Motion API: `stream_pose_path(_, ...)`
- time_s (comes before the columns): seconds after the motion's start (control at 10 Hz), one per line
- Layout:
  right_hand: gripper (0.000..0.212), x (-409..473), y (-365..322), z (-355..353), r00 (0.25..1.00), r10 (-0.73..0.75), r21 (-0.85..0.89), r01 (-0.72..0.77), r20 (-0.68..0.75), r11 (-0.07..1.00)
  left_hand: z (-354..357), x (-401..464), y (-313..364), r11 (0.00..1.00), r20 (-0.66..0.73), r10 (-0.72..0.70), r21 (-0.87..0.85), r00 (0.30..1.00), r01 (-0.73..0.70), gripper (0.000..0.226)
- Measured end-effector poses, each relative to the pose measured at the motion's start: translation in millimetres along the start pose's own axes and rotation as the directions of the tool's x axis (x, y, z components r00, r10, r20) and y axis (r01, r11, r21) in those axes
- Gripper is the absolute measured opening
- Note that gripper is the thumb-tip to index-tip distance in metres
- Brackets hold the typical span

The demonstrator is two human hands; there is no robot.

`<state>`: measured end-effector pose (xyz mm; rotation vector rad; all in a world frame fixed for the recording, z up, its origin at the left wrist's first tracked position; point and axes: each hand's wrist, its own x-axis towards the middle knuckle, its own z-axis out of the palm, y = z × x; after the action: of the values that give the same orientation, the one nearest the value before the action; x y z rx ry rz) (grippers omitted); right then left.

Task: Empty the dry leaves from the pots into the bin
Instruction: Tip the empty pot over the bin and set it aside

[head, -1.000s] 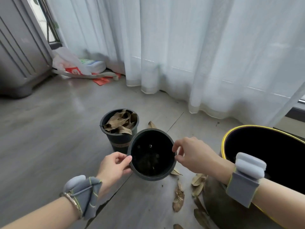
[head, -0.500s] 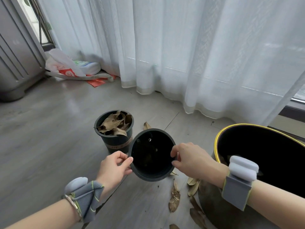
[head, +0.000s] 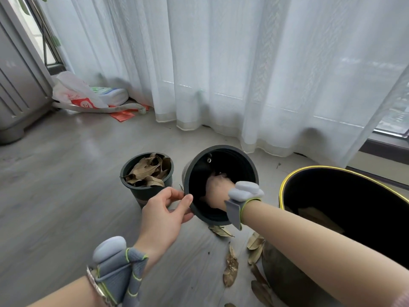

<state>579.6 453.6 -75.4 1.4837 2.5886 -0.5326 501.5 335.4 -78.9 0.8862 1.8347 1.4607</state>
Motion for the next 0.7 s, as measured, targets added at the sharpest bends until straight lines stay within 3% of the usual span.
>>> stream_pose_path(0.2,0.050,20.9,-6.5,8.9,0.984,0.171,-0.048,-0.173,-0.039,0.984,6.2,-7.1,9.2,0.998,-0.021,0.037,-0.051,0.999,-0.038,0.008)
stream_pose_path(0.3,0.046,30.4,-9.4,18.6,0.914,0.259,-0.028,-0.281,-0.312,0.959,6.0,-10.9,11.6,0.996,-0.023,0.080,-0.024,0.997,-0.080,0.009)
stream_pose_path(0.4,0.037,19.5,0.9,16.1,0.989,0.038,0.003,-0.038,-0.143,0.999,3.3,-13.8,11.8,0.995,-0.016,0.100,0.004,0.995,-0.100,0.008)
stream_pose_path(0.5,0.032,19.8,-3.0,4.6,0.994,0.000,-0.032,-0.004,-0.105,0.999,2.0,-13.4,13.0,0.993,-0.013,0.118,0.022,0.993,-0.118,0.007)
stream_pose_path(0.7,0.035,21.2,-1.9,-16.3,0.990,0.077,0.040,-0.072,-0.121,0.997,0.6,-5.6,13.7,0.993,-0.015,0.111,-0.049,0.994,-0.112,0.008)
